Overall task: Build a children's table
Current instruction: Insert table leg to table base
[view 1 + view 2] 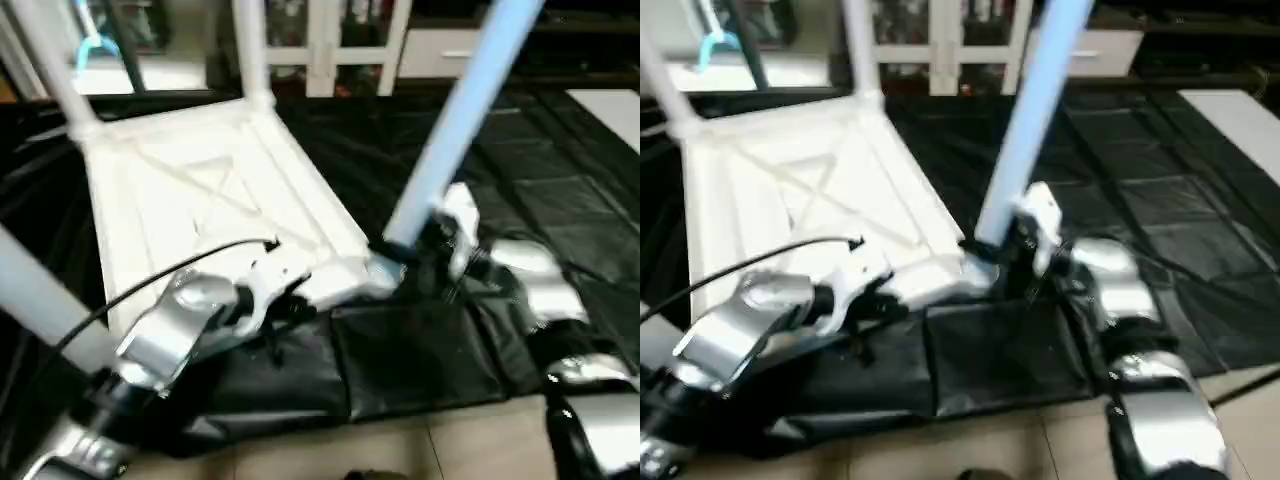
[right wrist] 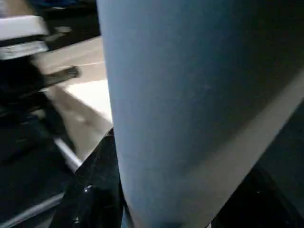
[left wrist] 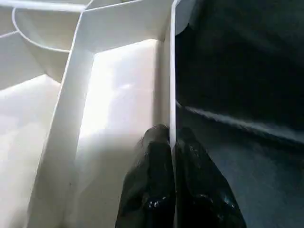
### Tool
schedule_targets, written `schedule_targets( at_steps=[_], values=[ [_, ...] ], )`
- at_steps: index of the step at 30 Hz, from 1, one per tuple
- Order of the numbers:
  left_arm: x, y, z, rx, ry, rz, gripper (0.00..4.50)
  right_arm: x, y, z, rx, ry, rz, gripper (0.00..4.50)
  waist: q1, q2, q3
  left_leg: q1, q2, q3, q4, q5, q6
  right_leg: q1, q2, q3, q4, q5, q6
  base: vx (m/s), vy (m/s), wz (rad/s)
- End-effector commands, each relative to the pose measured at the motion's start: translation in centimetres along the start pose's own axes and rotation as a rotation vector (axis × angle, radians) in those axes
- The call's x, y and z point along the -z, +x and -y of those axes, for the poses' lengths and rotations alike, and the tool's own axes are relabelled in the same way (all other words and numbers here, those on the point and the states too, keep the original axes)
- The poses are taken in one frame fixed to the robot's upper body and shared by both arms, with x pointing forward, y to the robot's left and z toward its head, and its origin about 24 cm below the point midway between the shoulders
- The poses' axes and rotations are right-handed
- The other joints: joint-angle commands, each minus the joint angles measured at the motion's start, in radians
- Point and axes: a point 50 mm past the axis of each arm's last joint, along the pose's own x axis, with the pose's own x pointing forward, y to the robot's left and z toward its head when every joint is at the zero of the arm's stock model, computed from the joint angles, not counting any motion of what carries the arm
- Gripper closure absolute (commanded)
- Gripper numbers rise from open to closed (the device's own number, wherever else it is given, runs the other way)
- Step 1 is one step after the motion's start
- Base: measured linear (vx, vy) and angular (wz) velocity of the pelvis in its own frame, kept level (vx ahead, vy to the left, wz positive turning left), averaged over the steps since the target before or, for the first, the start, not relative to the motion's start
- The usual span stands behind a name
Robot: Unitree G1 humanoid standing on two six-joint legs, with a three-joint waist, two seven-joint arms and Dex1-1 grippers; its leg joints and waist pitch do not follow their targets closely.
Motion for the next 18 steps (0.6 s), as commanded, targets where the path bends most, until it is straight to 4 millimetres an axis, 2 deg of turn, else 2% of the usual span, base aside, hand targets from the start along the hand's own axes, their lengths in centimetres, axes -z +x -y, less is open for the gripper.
schedule_targets(
  at_steps=[1, 3, 9, 10, 12, 14, 16, 18],
  values=[
    [-1.4, 0.0, 1.2, 0.094, 0.059, 0.066, 4.5, 4.8, -1.2, -2.0, -0.098, 0.201, -0.165, 2.62, 0.002, 0.008, -0.042, 0.009, 0.024, 0.011, -0.04, -0.033, 0.163, 0.049, -0.055, 0.06, -0.042, 0.01, -0.306, 0.0, 0.0, 0.0],
    [-1.3, -0.1, 1.3, 0.108, 0.067, 0.063, 4.5, 4.6, -1.7, -2.0, -0.111, 0.197, -0.155, 2.62, 0.008, 0.003, -0.045, 0.005, 0.023, 0.011, -0.036, 0.003, 0.18, 0.052, -0.056, 0.062, -0.035, 0.055, -0.318, 0.0, 0.0, 0.0],
    [-1.2, -0.2, 2.1, 0.174, 0.078, 0.072, 4.5, 4.3, -2.9, -2.1, -0.174, 0.219, -0.181, 2.62, 0.027, 0.001, -0.046, 0.006, 0.022, 0.011, -0.031, 0.02, 0.189, 0.053, -0.056, 0.063, -0.032, 0.05, -0.32, 0.0, 0.0, 0.0],
    [-1.2, -0.2, 2.1, 0.165, 0.08, 0.071, 4.5, 4.3, -2.9, -2.1, -0.178, 0.19, -0.203, 2.62, 0.026, -0.008, -0.049, 0.007, 0.023, 0.014, -0.03, 0.016, 0.188, 0.053, -0.056, 0.064, -0.031, 0.044, -0.319, 0.0, 0.0, 0.0],
    [-1.1, -0.1, 1.9, 0.142, 0.079, 0.069, 4.5, 4.3, -2.8, -2.2, -0.19, 0.154, -0.225, 2.62, 0.03, -0.006, -0.046, 0.003, 0.022, 0.012, -0.029, 0.002, 0.177, 0.053, -0.058, 0.064, -0.032, 0.009, -0.311, 0.0, 0.0, 0.0],
    [-1.1, -0.1, 1.9, 0.136, 0.079, 0.066, 4.5, 4.5, -2.7, -2.3, -0.202, 0.129, -0.255, 2.62, 0.03, -0.007, -0.043, 0.002, 0.021, 0.012, -0.03, -0.045, 0.15, 0.053, -0.059, 0.065, -0.038, -0.06, -0.294, 0.0, 0.0, 0.0],
    [-1.0, -0.2, 1.9, 0.137, 0.083, 0.06, 4.5, 4.8, -2.6, -2.6, -0.23, 0.098, -0.303, 2.62, 0.031, -0.007, -0.043, 0.001, 0.021, 0.011, -0.03, -0.056, 0.134, 0.053, -0.058, 0.066, -0.038, -0.076, -0.284, 0.0, 0.0, 0.0],
    [-1.0, -0.2, 1.9, 0.137, 0.084, 0.059, 4.5, 4.9, -2.5, -2.7, -0.237, 0.094, -0.313, 2.62, 0.03, -0.008, -0.045, 0.001, 0.02, 0.011, -0.029, -0.054, 0.132, 0.054, -0.057, 0.067, -0.037, -0.069, -0.283, 0.0, 0.0, 0.0]
  ],
)
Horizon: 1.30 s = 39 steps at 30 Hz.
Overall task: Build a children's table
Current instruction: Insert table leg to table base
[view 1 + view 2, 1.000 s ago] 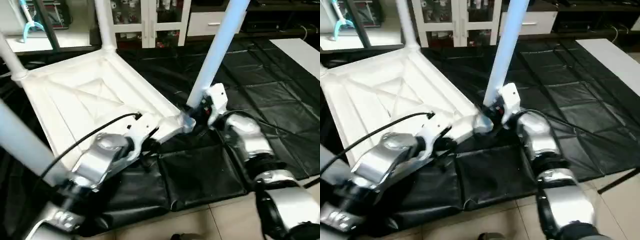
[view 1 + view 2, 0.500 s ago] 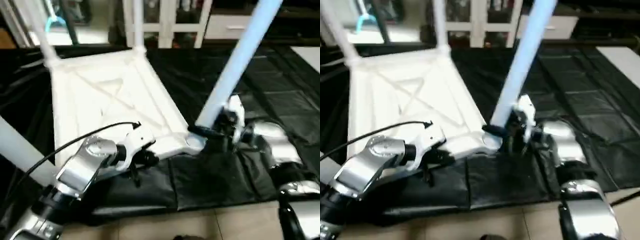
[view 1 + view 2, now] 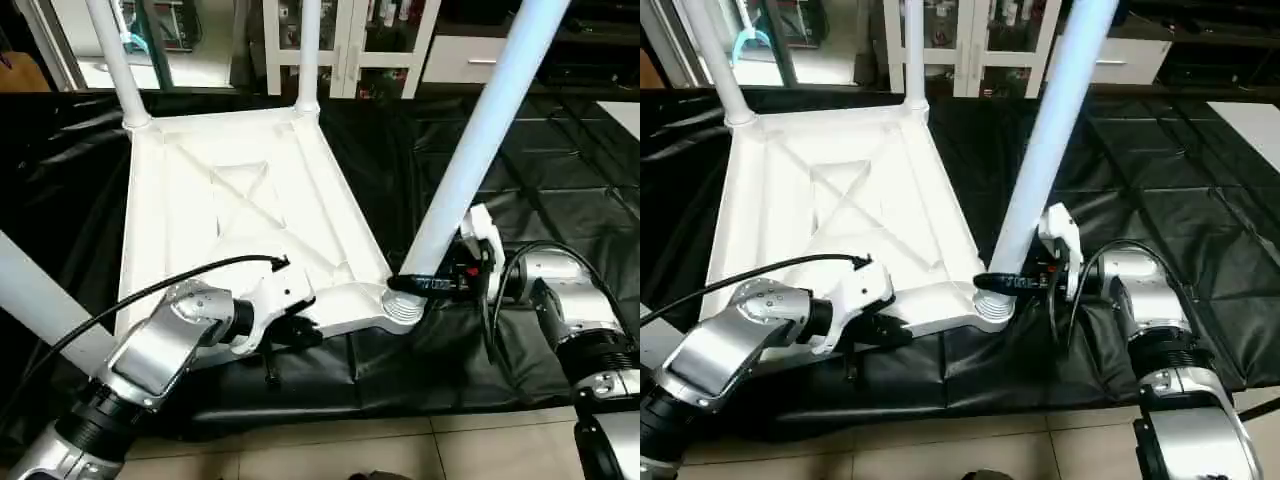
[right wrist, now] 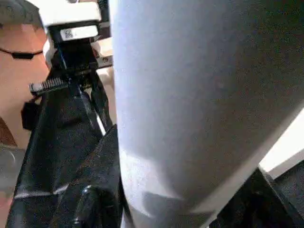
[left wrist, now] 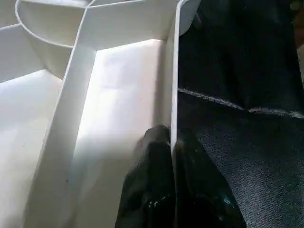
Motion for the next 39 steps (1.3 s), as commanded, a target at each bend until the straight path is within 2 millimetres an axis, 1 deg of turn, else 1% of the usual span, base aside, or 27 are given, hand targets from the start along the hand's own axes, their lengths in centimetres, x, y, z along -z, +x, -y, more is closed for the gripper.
schedule_targets(
  at_steps=[1, 2, 4, 6, 10, 12, 13, 18, 19, 23, 26, 29, 39],
  values=[
    [-1.3, -0.1, 0.4, 0.033, 0.052, 0.066, 4.5, 4.6, 0.0, -1.9, -0.075, 0.109, -0.237, 2.62, -0.006, -0.001, -0.051, -0.001, 0.018, 0.009, -0.042, -0.044, 0.135, 0.059, -0.055, 0.059, -0.056, -0.05, -0.283, 0.0, 0.0, 0.0],
    [-1.3, -0.1, 0.4, 0.033, 0.052, 0.066, 4.5, 4.6, 0.1, -1.9, -0.076, 0.109, -0.237, 2.62, -0.004, -0.006, -0.057, 0.001, 0.019, 0.009, -0.041, -0.026, 0.141, 0.061, -0.056, 0.059, -0.051, -0.029, -0.287, 0.0, 0.0, 0.0],
    [-1.2, -0.1, 0.4, 0.028, 0.053, 0.066, 4.5, 4.6, 0.2, -2.0, -0.08, 0.105, -0.225, 2.62, -0.004, -0.004, -0.058, 0.0, 0.018, 0.009, -0.038, -0.004, 0.155, 0.06, -0.055, 0.058, -0.048, -0.001, -0.292, 0.0, 0.0, 0.0],
    [-1.2, -0.1, 0.4, 0.021, 0.053, 0.067, 4.5, 4.7, 0.3, -2.1, -0.079, 0.086, -0.226, 2.62, -0.003, -0.005, -0.06, -0.001, 0.017, 0.009, -0.035, 0.014, 0.17, 0.061, -0.055, 0.058, -0.046, 0.02, -0.297, 0.0, 0.0, 0.0],
    [-1.2, -0.1, 0.3, 0.007, 0.052, 0.07, 4.5, 5.0, 0.4, -2.4, -0.09, 0.09, -0.213, 2.62, -0.001, -0.006, -0.06, -0.002, 0.017, 0.009, -0.034, 0.013, 0.176, 0.062, -0.055, 0.057, -0.046, 0.01, -0.294, 0.0, 0.0, 0.0],
    [-1.3, 0.0, 0.2, -0.001, 0.051, 0.074, 4.5, 5.4, 0.6, -2.9, -0.094, 0.078, -0.203, 2.62, 0.0, -0.006, -0.06, -0.001, 0.018, 0.009, -0.034, 0.011, 0.173, 0.062, -0.055, 0.058, -0.045, 0.005, -0.291, 0.0, 0.0, 0.0],
    [-1.3, 0.0, 0.1, -0.003, 0.051, 0.075, 4.5, 5.4, 0.6, -3.0, -0.093, 0.075, -0.201, 2.62, 0.0, -0.008, -0.061, -0.001, 0.018, 0.009, -0.034, 0.008, 0.172, 0.061, -0.055, 0.058, -0.046, 0.001, -0.29, 0.0, 0.0, 0.0],
    [-1.3, 0.0, 0.1, -0.003, 0.051, 0.075, 4.5, 5.4, 0.6, -3.0, -0.093, 0.075, -0.201, 2.62, -0.001, -0.009, -0.059, -0.002, 0.017, 0.008, -0.034, -0.027, 0.155, 0.061, -0.054, 0.058, -0.048, -0.041, -0.282, 0.0, 0.0, 0.0],
    [-1.3, 0.0, 0.1, -0.003, 0.051, 0.075, 4.5, 5.4, 0.6, -3.0, -0.093, 0.075, -0.201, 2.62, -0.001, -0.009, -0.058, -0.003, 0.017, 0.008, -0.034, -0.042, 0.146, 0.061, -0.054, 0.058, -0.05, -0.059, -0.277, 0.0, 0.0, 0.0],
    [-1.3, 0.0, 0.1, -0.003, 0.051, 0.075, 4.5, 5.4, 0.6, -3.0, -0.093, 0.075, -0.201, 2.62, -0.001, -0.009, -0.059, -0.004, 0.016, 0.008, -0.033, -0.052, 0.136, 0.061, -0.054, 0.059, -0.05, -0.071, -0.271, 0.0, 0.0, 0.0],
    [-1.3, 0.0, 0.1, -0.003, 0.051, 0.075, 4.5, 5.4, 0.6, -3.0, -0.093, 0.075, -0.201, 2.62, -0.001, -0.009, -0.06, -0.004, 0.016, 0.007, -0.032, -0.045, 0.137, 0.061, -0.053, 0.058, -0.049, -0.06, -0.272, 0.0, 0.0, 0.0],
    [-1.3, 0.0, 0.1, -0.003, 0.051, 0.075, 4.5, 5.4, 0.6, -3.0, -0.093, 0.075, -0.201, 2.62, -0.001, -0.009, -0.061, -0.004, 0.016, 0.007, -0.031, -0.034, 0.145, 0.061, -0.052, 0.058, -0.046, -0.04, -0.278, 0.0, 0.0, 0.0],
    [-1.3, 0.0, 0.1, -0.003, 0.051, 0.075, 4.5, 5.4, 0.6, -3.0, -0.093, 0.075, -0.201, 2.62, -0.001, -0.01, -0.062, -0.005, 0.015, 0.007, -0.03, -0.036, 0.145, 0.062, -0.052, 0.057, -0.046, -0.045, -0.277, 0.0, 0.0, 0.0]
  ],
)
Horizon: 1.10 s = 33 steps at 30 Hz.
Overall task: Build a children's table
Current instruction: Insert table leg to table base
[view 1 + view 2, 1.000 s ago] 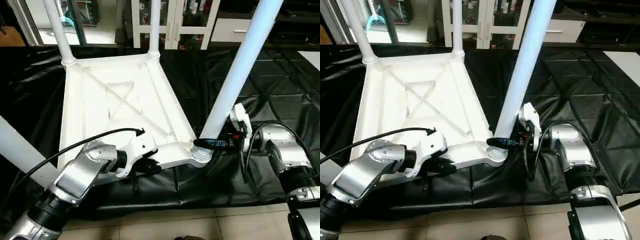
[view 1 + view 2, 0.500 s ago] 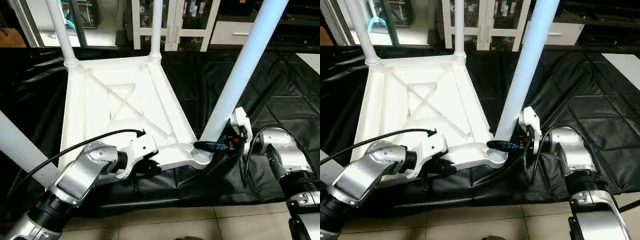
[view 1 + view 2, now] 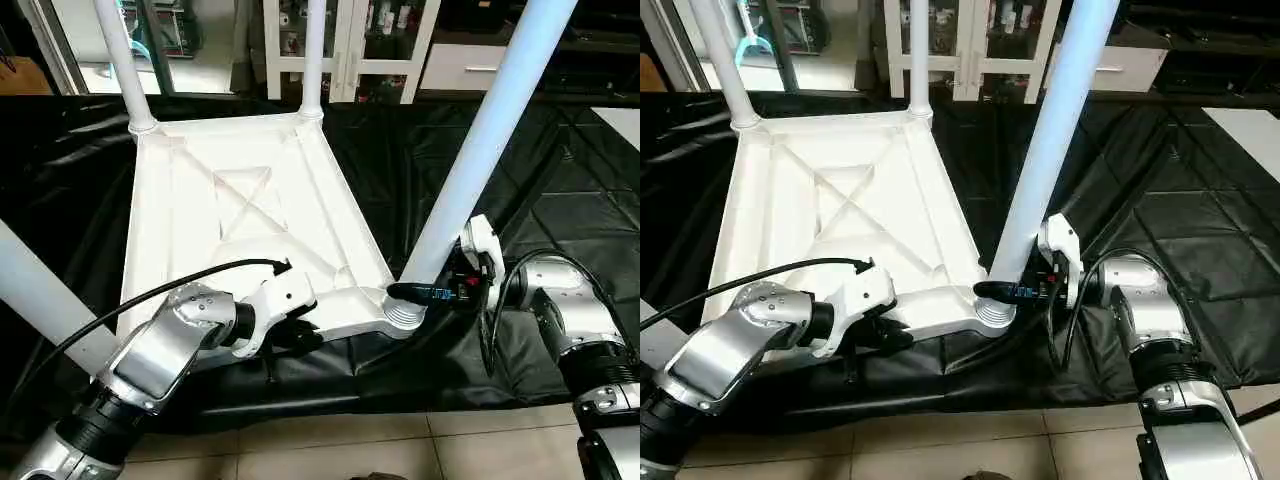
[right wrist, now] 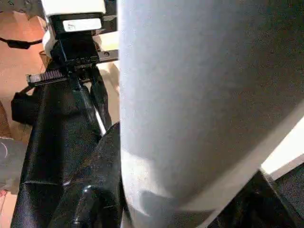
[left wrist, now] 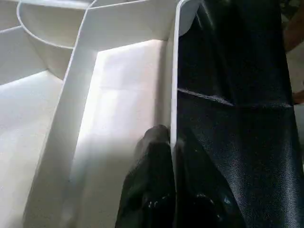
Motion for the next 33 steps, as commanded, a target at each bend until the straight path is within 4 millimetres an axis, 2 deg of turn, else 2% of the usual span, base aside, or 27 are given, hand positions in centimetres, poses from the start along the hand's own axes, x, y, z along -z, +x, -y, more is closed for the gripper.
schedule_targets(
  at_steps=[1, 5, 6, 7, 9, 10, 12, 14, 19, 22, 28, 32, 33],
  values=[
    [-1.4, -0.3, -0.1, -0.004, 0.04, 0.081, 4.5, 4.7, 0.6, -2.5, -0.11, 0.118, -0.199, 2.62, -0.004, -0.003, -0.058, -0.004, 0.014, 0.008, -0.043, -0.039, 0.144, 0.061, -0.052, 0.056, -0.06, -0.046, -0.275, 0.0, 0.0, 0.0],
    [-1.5, -0.2, -0.2, -0.019, 0.037, 0.085, 4.5, 5.0, 0.8, -2.8, -0.089, 0.099, -0.177, 2.62, -0.003, -0.004, -0.059, -0.004, 0.014, 0.008, -0.042, -0.032, 0.145, 0.061, -0.052, 0.056, -0.058, -0.039, -0.275, 0.0, 0.0, 0.0],
    [-1.5, -0.2, -0.6, -0.045, 0.031, 0.089, 4.5, 5.3, 1.1, -3.0, -0.039, 0.07, -0.14, 2.62, -0.002, 0.005, -0.048, -0.006, 0.014, 0.007, -0.044, -0.037, 0.145, 0.056, -0.052, 0.057, -0.06, -0.041, -0.273, 0.0, 0.0, 0.0],
    [-1.5, -0.2, -0.8, -0.059, 0.027, 0.091, 4.5, 5.5, 1.2, -3.1, -0.009, 0.054, -0.118, 2.62, -0.003, 0.002, -0.048, -0.005, 0.015, 0.01, -0.045, -0.055, 0.14, 0.055, -0.053, 0.057, -0.065, -0.053, -0.269, 0.0, 0.0, 0.0],
    [-1.5, -0.1, -1.2, -0.097, 0.016, 0.096, 4.5, 5.9, 1.6, -3.3, 0.077, 0.016, -0.061, 2.62, -0.004, 0.0, -0.044, 0.001, 0.015, 0.009, -0.052, -0.12, 0.111, 0.054, -0.051, 0.056, -0.076, -0.134, -0.254, 0.0, 0.0, 0.0],
    [-1.5, -0.1, -1.3, -0.097, 0.016, 0.096, 4.5, 5.9, 1.6, -3.3, 0.078, 0.016, -0.06, 2.62, -0.005, -0.001, -0.042, 0.0, 0.014, 0.008, -0.053, -0.141, 0.103, 0.054, -0.051, 0.055, -0.079, -0.164, -0.247, 0.0, 0.0, 0.0],
    [-1.5, -0.1, -1.2, -0.096, 0.015, 0.096, 4.5, 5.9, 1.6, -3.3, 0.077, 0.014, -0.062, 2.61, -0.007, -0.003, -0.036, 0.006, 0.012, 0.007, -0.057, -0.223, 0.072, 0.049, -0.051, 0.055, -0.093, -0.289, -0.209, 0.0, 0.0, 0.0],
    [-1.4, -0.1, -1.2, -0.097, 0.015, 0.095, 4.5, 5.8, 1.6, -3.3, 0.077, 0.009, -0.061, 2.61, -0.008, -0.002, -0.037, 0.007, 0.014, 0.004, -0.058, -0.227, 0.061, 0.049, -0.053, 0.055, -0.097, -0.321, -0.189, 0.0, 0.0, 0.0],
    [-1.5, -0.1, -1.3, -0.1, 0.015, 0.097, 4.5, 5.9, 1.7, -3.5, 0.076, -0.009, -0.057, 2.6, -0.015, -0.002, -0.039, 0.006, 0.016, 0.003, -0.061, -0.215, 0.064, 0.049, -0.05, 0.055, -0.092, -0.263, -0.206, 0.0, 0.0, 0.0],
    [-1.5, -0.1, -1.3, -0.101, 0.015, 0.098, 4.5, 5.9, 1.8, -3.6, 0.074, -0.013, -0.056, 2.6, -0.017, -0.003, -0.038, 0.003, 0.015, 0.003, -0.062, -0.215, 0.067, 0.05, -0.051, 0.055, -0.092, -0.262, -0.206, 0.0, 0.0, 0.0],
    [-1.5, -0.1, -1.4, -0.096, 0.011, 0.097, 4.5, 6.2, 1.8, -3.6, 0.09, -0.012, -0.056, 2.6, -0.019, -0.002, -0.031, 0.007, 0.015, 0.0, -0.068, -0.287, 0.052, 0.043, -0.052, 0.054, -0.105, -0.374, -0.175, 0.0, 0.0, 0.0],
    [-1.5, -0.1, -1.4, -0.094, 0.01, 0.094, 4.5, 6.3, 2.0, -3.2, 0.158, 0.006, -0.056, 2.6, -0.02, -0.001, -0.03, 0.007, 0.014, -0.001, -0.07, -0.293, 0.046, 0.042, -0.052, 0.054, -0.107, -0.383, -0.17, 0.0, 0.0, 0.0],
    [-1.5, -0.1, -1.4, -0.089, 0.007, 0.091, 4.5, 6.6, 2.2, -2.9, 0.229, 0.034, -0.054, 2.6, -0.021, -0.001, -0.03, 0.008, 0.015, -0.002, -0.071, -0.295, 0.044, 0.041, -0.052, 0.054, -0.108, -0.387, -0.168, 0.0, 0.0, 0.0]
  ],
)
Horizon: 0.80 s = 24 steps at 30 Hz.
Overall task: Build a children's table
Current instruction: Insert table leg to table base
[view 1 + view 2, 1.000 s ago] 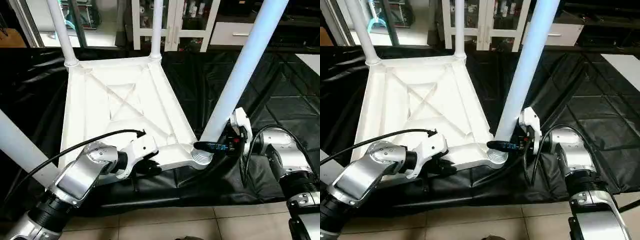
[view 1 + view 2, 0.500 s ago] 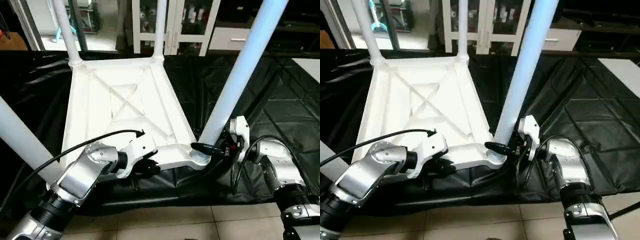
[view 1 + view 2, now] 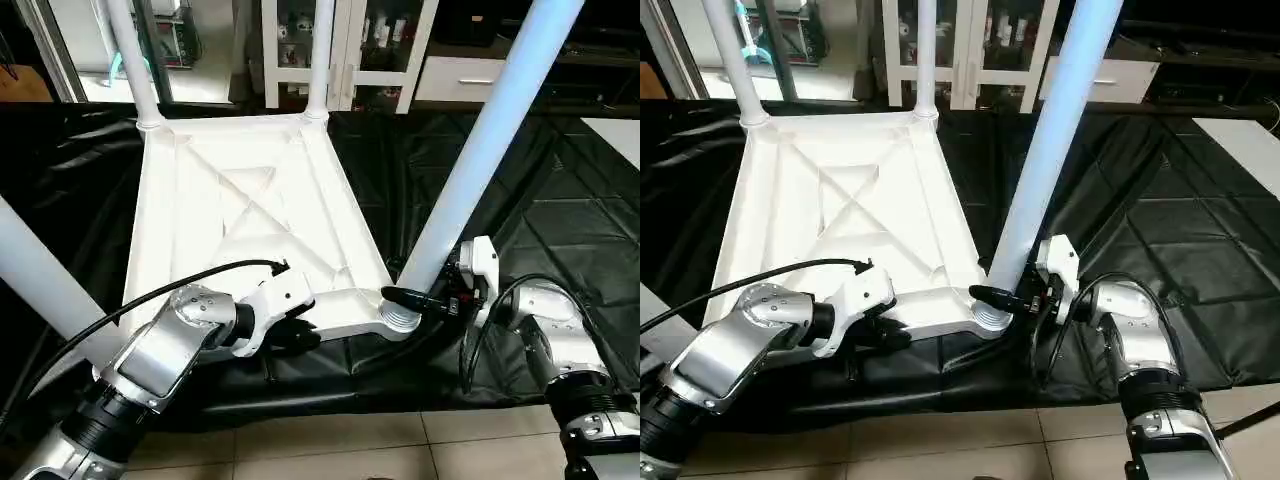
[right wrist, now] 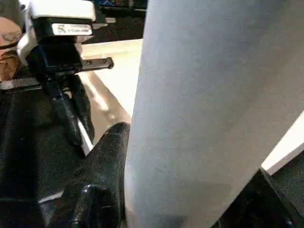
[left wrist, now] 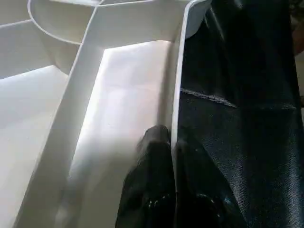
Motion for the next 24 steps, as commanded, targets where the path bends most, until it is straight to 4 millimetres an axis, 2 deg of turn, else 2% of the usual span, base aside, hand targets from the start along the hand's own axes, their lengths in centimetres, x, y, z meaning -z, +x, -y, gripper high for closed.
schedule_targets(
  at_steps=[1, 4, 5, 6, 8, 9, 11, 13, 15, 16, 18, 19, 21, 22, 23, 24],
  values=[
    [-2.2, -0.4, -0.8, -0.058, 0.028, 0.102, 4.5, 4.4, 0.2, -2.1, 0.065, 0.081, -0.181, 2.59, -0.008, 0.009, -0.022, -0.009, 0.012, 0.0, -0.067, -0.296, 0.045, 0.022, -0.055, 0.055, -0.106, -0.386, -0.175, 0.0, 0.0, 0.0],
    [-2.2, -0.4, -0.7, -0.048, 0.015, 0.103, 4.5, 4.9, 0.5, -1.6, 0.186, 0.135, -0.174, 2.57, -0.012, 0.012, -0.018, -0.007, 0.012, -0.003, -0.071, -0.324, 0.031, 0.019, -0.055, 0.055, -0.108, -0.41, -0.166, 0.0, 0.0, 0.0],
    [-2.4, -0.3, -0.7, -0.046, 0.005, 0.104, 4.5, 5.1, 0.8, -1.3, 0.256, 0.163, -0.174, 2.57, -0.015, 0.014, -0.017, -0.011, 0.012, -0.005, -0.072, -0.325, 0.022, 0.02, -0.056, 0.054, -0.107, -0.41, -0.164, 0.0, 0.0, 0.0],
    [-2.4, -0.3, -0.7, -0.046, 0.005, 0.104, 4.5, 5.1, 0.8, -1.3, 0.256, 0.163, -0.174, 2.57, -0.018, 0.013, -0.019, -0.011, 0.01, -0.006, -0.073, -0.323, 0.017, 0.021, -0.055, 0.053, -0.108, -0.408, -0.161, 0.0, 0.0, 0.0],
    [-2.5, 0.0, -0.7, -0.05, -0.03, 0.102, 4.5, 5.3, 1.5, -1.0, 0.347, 0.202, -0.172, 2.57, -0.023, 0.015, -0.017, -0.009, 0.01, -0.004, -0.072, -0.326, 0.019, 0.017, -0.055, 0.055, -0.106, -0.396, -0.17, 0.0, 0.0, 0.0],
    [-2.7, 0.4, -0.7, -0.062, -0.051, 0.097, 4.5, 5.4, 2.1, -1.0, 0.381, 0.21, -0.175, 2.57, -0.028, 0.015, -0.017, -0.015, 0.01, -0.005, -0.073, -0.32, 0.016, 0.021, -0.056, 0.055, -0.105, -0.39, -0.171, 0.0, 0.0, 0.0],
    [-2.7, 0.4, -0.7, -0.062, -0.051, 0.097, 4.5, 5.4, 2.1, -1.0, 0.381, 0.21, -0.175, 2.57, -0.032, 0.016, -0.018, -0.012, 0.009, -0.005, -0.072, -0.321, 0.017, 0.019, -0.055, 0.055, -0.107, -0.389, -0.172, 0.0, 0.0, 0.0],
    [-3.3, 1.7, -1.1, -0.149, -0.154, 0.073, 4.5, 5.8, 3.8, -1.1, 0.497, 0.224, -0.196, 2.57, -0.033, 0.017, -0.016, -0.015, 0.011, -0.004, -0.073, -0.312, 0.019, 0.019, -0.055, 0.056, -0.105, -0.361, -0.179, 0.0, 0.0, 0.0],
    [-3.7, 2.3, -1.4, -0.199, -0.203, 0.072, 4.5, 6.0, 4.4, -1.0, 0.566, 0.226, -0.216, 2.57, -0.035, 0.019, -0.014, -0.009, 0.012, -0.002, -0.073, -0.304, -0.002, 0.015, -0.054, 0.056, -0.105, -0.353, -0.183, 0.0, 0.0, 0.0],
    [-4.5, 2.8, -1.7, -0.244, -0.255, 0.096, 4.5, 6.2, 4.7, -0.8, 0.641, 0.225, -0.239, 2.57, -0.037, 0.018, -0.014, -0.012, 0.008, -0.002, -0.072, -0.304, -0.005, 0.018, -0.053, 0.055, -0.104, -0.361, -0.181, 0.0, 0.0, 0.0],
    [-6.0, 3.2, -2.2, -0.303, -0.317, 0.171, 4.5, 6.3, 5.1, -0.4, 0.733, 0.228, -0.266, 2.57, -0.036, 0.015, -0.014, -0.013, 0.004, 0.001, -0.07, -0.302, 0.006, 0.016, -0.052, 0.056, -0.107, -0.36, -0.172, 0.0, 0.0, 0.0],
    [-6.0, 3.3, -2.2, -0.306, -0.32, 0.175, 4.5, 6.3, 5.1, -0.4, 0.737, 0.228, -0.268, 2.57, -0.036, 0.015, -0.017, -0.012, 0.002, 0.002, -0.068, -0.293, 0.01, 0.016, -0.05, 0.056, -0.106, -0.343, -0.171, 0.0, 0.0, 0.0],
    [-8.4, 3.8, -3.3, -0.418, -0.438, 0.318, 4.5, 6.2, 5.8, 0.1, 0.859, 0.254, -0.284, 2.57, -0.034, 0.013, -0.021, -0.014, 0.001, 0.004, -0.066, -0.258, 0.025, 0.018, -0.049, 0.059, -0.101, -0.285, -0.18, 0.0, 0.0, 0.0],
    [-9.0, 3.9, -3.6, -0.448, -0.49, 0.364, 4.5, 6.1, 6.1, 0.2, 0.891, 0.249, -0.284, 2.57, -0.03, 0.012, -0.024, -0.007, -0.002, 0.008, -0.061, -0.235, 0.039, 0.014, -0.046, 0.063, -0.1, -0.242, -0.193, 0.0, 0.0, 0.0],
    [-9.4, 3.9, -3.8, -0.465, -0.528, 0.392, 4.5, 5.9, 6.3, 0.3, 0.911, 0.243, -0.284, 2.57, -0.031, 0.005, -0.031, -0.019, -0.01, 0.012, -0.054, -0.167, 0.064, 0.025, -0.042, 0.072, -0.085, -0.129, -0.215, 0.0, 0.0, 0.0],
    [-9.7, 3.9, -4.1, -0.507, -0.547, 0.412, 4.5, 5.6, 6.6, 0.6, 0.94, 0.226, -0.276, 2.58, -0.024, 0.008, -0.033, -0.026, -0.01, 0.011, -0.052, -0.108, 0.099, 0.028, -0.042, 0.073, -0.078, -0.058, -0.228, 0.0, 0.0, 0.0]
  ],
)
